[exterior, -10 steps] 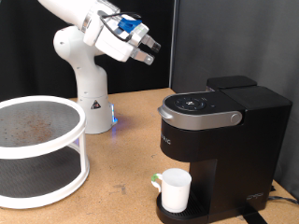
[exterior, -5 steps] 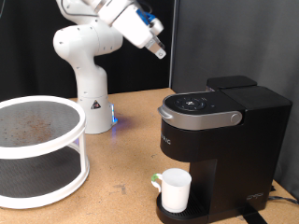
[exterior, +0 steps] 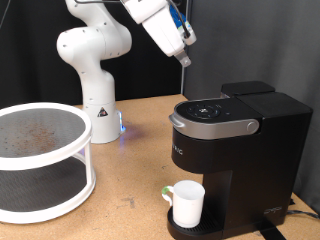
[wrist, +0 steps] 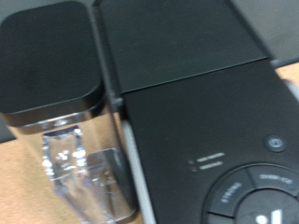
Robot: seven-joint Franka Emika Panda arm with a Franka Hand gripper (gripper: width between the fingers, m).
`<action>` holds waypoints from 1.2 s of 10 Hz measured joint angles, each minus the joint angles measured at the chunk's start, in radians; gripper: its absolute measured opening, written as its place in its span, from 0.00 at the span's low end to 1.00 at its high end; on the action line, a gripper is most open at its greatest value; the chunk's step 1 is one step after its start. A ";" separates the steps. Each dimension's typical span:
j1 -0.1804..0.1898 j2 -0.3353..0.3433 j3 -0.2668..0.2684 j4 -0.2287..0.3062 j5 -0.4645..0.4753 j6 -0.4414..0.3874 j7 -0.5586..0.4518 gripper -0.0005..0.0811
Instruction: Make a cup of coffee with the keurig machine
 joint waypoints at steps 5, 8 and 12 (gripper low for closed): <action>0.042 0.007 0.040 -0.010 -0.112 0.252 -0.238 0.99; 0.040 0.099 0.047 0.131 -0.234 0.091 -0.196 0.99; 0.040 0.210 0.048 0.236 -0.237 0.101 -0.170 0.99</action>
